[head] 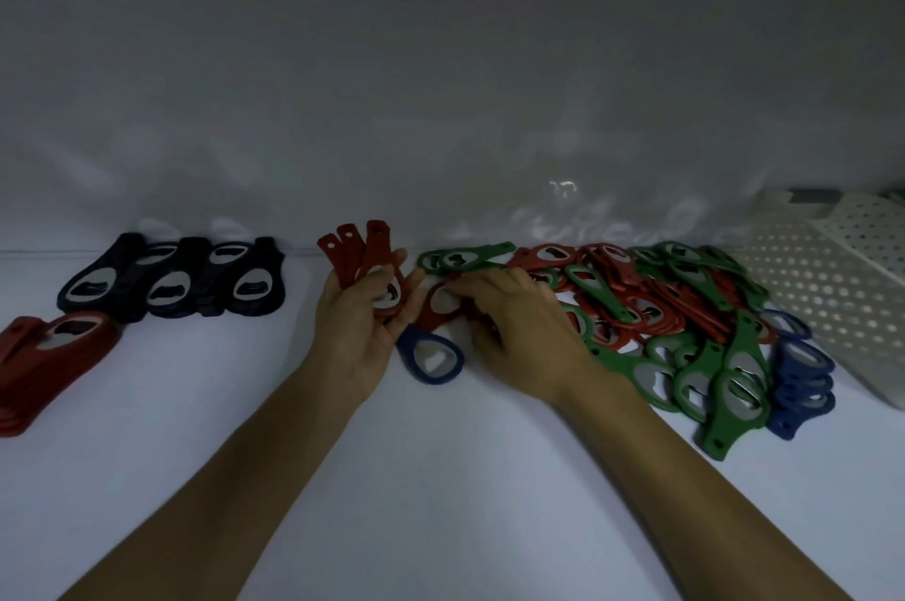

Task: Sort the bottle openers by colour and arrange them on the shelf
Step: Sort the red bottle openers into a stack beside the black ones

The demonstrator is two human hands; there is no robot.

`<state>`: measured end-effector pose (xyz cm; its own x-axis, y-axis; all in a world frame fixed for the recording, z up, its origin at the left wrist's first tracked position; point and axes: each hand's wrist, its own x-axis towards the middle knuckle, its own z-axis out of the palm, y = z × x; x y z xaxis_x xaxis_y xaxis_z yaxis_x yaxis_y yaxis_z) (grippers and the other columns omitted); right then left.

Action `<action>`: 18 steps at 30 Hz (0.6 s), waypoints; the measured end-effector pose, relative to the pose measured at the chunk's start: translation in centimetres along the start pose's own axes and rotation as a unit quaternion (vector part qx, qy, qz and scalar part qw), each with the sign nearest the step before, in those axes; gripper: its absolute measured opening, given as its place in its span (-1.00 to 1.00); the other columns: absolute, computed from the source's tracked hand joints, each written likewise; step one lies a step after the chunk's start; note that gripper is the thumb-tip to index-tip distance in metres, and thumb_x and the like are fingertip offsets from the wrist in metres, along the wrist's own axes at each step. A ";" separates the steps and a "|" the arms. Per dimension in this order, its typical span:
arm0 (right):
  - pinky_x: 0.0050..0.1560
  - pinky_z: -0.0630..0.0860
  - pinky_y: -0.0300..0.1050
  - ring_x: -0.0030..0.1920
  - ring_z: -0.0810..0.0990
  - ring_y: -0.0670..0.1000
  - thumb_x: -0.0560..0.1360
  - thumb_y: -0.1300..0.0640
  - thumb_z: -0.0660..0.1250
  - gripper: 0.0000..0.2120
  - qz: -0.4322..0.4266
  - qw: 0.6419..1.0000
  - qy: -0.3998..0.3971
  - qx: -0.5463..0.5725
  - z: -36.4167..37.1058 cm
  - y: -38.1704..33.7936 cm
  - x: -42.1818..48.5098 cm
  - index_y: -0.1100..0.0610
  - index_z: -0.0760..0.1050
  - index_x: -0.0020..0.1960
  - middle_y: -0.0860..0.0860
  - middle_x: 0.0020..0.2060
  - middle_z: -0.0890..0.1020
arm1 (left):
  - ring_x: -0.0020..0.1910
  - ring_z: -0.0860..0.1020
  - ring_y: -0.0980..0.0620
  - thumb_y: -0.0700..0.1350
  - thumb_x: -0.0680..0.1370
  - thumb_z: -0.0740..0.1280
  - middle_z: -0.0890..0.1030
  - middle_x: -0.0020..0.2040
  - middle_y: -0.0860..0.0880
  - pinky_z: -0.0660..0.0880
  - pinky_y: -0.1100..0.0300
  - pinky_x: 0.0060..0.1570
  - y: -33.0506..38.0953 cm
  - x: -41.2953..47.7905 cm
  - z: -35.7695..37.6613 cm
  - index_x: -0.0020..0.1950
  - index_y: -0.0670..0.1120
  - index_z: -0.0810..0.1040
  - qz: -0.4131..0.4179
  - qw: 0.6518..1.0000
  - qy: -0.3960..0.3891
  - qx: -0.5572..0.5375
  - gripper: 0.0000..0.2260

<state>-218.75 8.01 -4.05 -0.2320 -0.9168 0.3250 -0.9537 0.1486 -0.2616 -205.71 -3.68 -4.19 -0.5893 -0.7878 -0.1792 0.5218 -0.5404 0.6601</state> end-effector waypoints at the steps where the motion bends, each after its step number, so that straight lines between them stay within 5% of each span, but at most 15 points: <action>1: 0.31 0.22 -0.07 0.38 0.32 0.04 0.49 0.20 0.25 -0.53 -0.014 1.000 -0.021 -0.007 0.0 0.2 0.1 -0.02 0.40 0.38 -0.05 0.37 0.43 | -0.17 0.67 0.03 -0.32 0.56 0.24 0.63 0.05 -0.07 0.58 0.23 -0.28 0.0 0.1 0.0 0.25 -0.09 0.50 -0.001 1.000 0.004 -0.006 -0.71; 4: 0.47 -0.04 0.03 0.50 0.09 -0.01 0.54 0.11 0.18 -0.53 -0.050 0.995 -0.089 -0.024 0.3 -0.1 0.9 -0.14 0.30 0.43 -0.16 0.44 0.32 | -0.20 0.67 0.05 -0.31 0.56 0.24 0.66 -0.01 -0.05 0.58 0.23 -0.28 -0.2 0.0 0.0 0.26 -0.07 0.49 0.003 1.000 -0.004 0.007 -0.69; 10: 0.44 -0.01 0.08 0.30 0.32 0.07 0.57 -0.15 0.13 -0.64 -0.065 0.984 -0.060 -0.157 0.3 -0.7 1.9 -0.14 0.44 0.32 -0.02 0.17 0.47 | -0.16 0.66 0.00 -0.29 0.55 0.25 0.65 0.01 -0.05 0.58 0.22 -0.28 0.0 -0.1 0.2 0.29 -0.08 0.47 0.007 0.999 -0.004 0.032 -0.67; 14: 0.33 0.14 -0.02 0.17 0.45 0.05 0.54 -0.02 0.25 -0.73 -0.055 0.984 0.011 -0.170 0.0 -0.3 1.1 -0.09 0.55 0.21 -0.06 0.06 0.57 | -0.15 0.66 0.01 -0.25 0.55 0.27 0.67 -0.02 -0.04 0.58 0.22 -0.27 -0.1 -0.1 0.4 0.26 -0.07 0.50 0.007 0.999 -0.012 0.037 -0.71; 18: 0.07 0.27 -0.08 -0.13 0.58 0.09 0.29 0.26 0.47 -0.76 -0.002 0.981 0.154 -0.121 -0.8 0.4 1.3 0.04 0.66 -0.07 -0.03 -0.21 0.66 | -0.10 0.66 0.01 -0.16 0.59 0.21 0.65 0.08 -0.08 0.61 0.15 -0.21 0.0 -0.4 0.6 0.35 -0.08 0.44 -0.006 0.999 -0.042 -0.022 -0.68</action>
<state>-219.55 7.19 -3.05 -0.2395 -0.7673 0.5949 -0.9635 0.2632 -0.0484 -205.87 -3.22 -3.68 -0.6441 -0.7548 -0.1241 0.5399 -0.5635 0.6253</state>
